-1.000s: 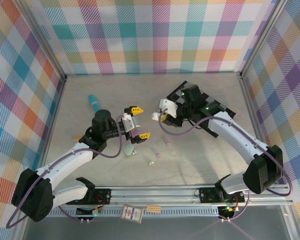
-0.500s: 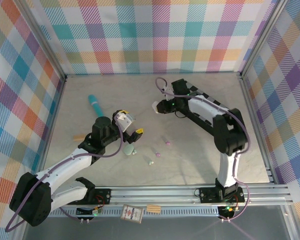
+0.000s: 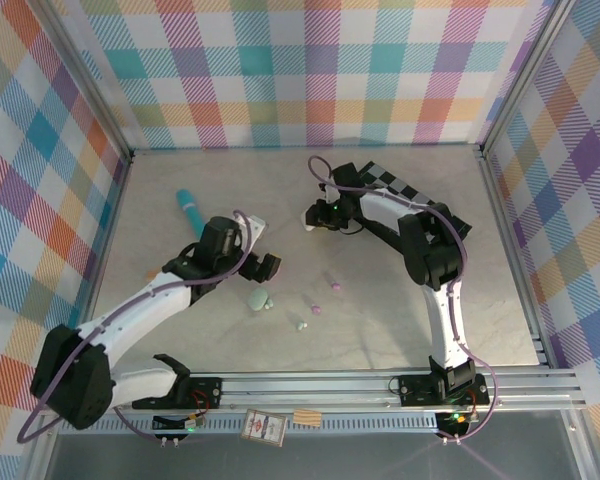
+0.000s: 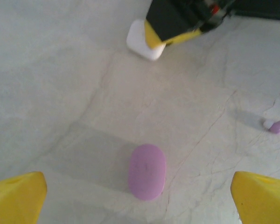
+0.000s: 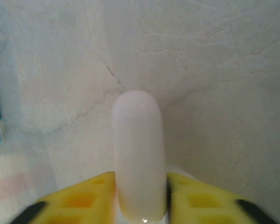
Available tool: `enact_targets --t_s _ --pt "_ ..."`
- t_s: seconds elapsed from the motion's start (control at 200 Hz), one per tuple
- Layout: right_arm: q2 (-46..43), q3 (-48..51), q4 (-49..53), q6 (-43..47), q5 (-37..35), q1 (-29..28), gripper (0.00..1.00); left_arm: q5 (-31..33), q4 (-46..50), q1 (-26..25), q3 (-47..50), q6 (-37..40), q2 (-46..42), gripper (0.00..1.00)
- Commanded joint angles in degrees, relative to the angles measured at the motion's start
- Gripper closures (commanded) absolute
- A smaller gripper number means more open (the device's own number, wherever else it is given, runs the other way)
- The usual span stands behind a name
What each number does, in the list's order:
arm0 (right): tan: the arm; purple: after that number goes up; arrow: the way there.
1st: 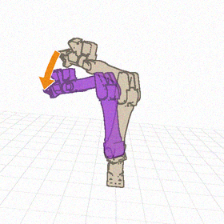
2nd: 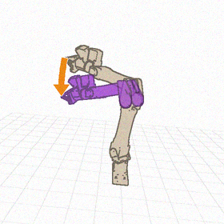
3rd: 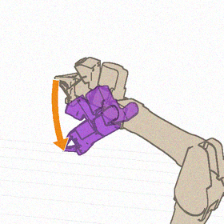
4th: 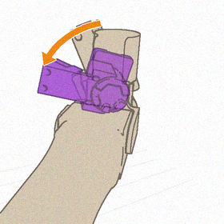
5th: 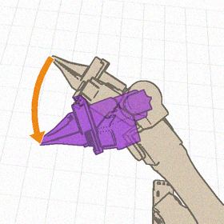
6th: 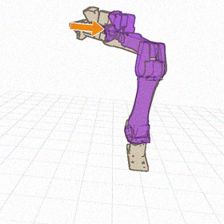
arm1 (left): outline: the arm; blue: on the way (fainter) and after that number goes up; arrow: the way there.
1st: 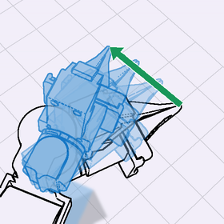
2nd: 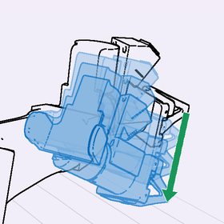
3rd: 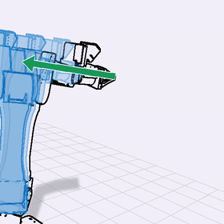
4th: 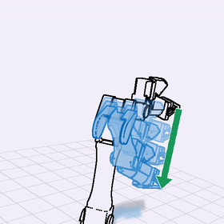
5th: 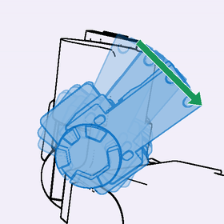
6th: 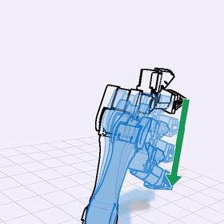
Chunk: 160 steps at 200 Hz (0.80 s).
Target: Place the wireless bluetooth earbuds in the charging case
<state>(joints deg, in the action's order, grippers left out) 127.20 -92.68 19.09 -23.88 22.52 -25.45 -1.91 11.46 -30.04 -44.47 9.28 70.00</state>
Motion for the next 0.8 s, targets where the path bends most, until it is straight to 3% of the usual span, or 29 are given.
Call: enact_targets --t_s 0.0,0.055,0.2,0.275,0.385,0.625,0.795 --pt "-3.4 -0.2 0.8 1.1 -2.5 0.0 0.52 1.8 10.3 -1.1 -5.2 -1.7 4.6 0.00" --pt "-5.3 0.4 1.1 2.4 -3.1 0.1 0.43 1.4 12.2 -1.4 -7.2 -1.4 7.5 0.00" --pt "-12.2 4.9 0.6 5.6 -4.9 0.1 0.31 0.9 19.0 -1.7 -13.6 -1.2 15.7 0.00" --pt "-16.2 7.9 0.1 6.8 -6.1 0.2 0.27 1.5 22.3 -1.9 -16.5 -1.2 19.8 0.05" --pt "-21.4 12.4 -0.6 7.7 -7.5 0.8 0.26 2.7 25.5 -2.0 -19.4 -0.9 24.6 0.10" --pt "-28.1 18.5 -1.3 8.3 -8.9 2.2 0.26 3.4 25.4 -2.2 -21.5 -0.5 30.2 0.33" --pt "-29.3 19.2 -1.4 8.4 -9.0 2.6 0.26 3.3 24.1 -2.4 -21.8 -0.5 32.2 0.38"
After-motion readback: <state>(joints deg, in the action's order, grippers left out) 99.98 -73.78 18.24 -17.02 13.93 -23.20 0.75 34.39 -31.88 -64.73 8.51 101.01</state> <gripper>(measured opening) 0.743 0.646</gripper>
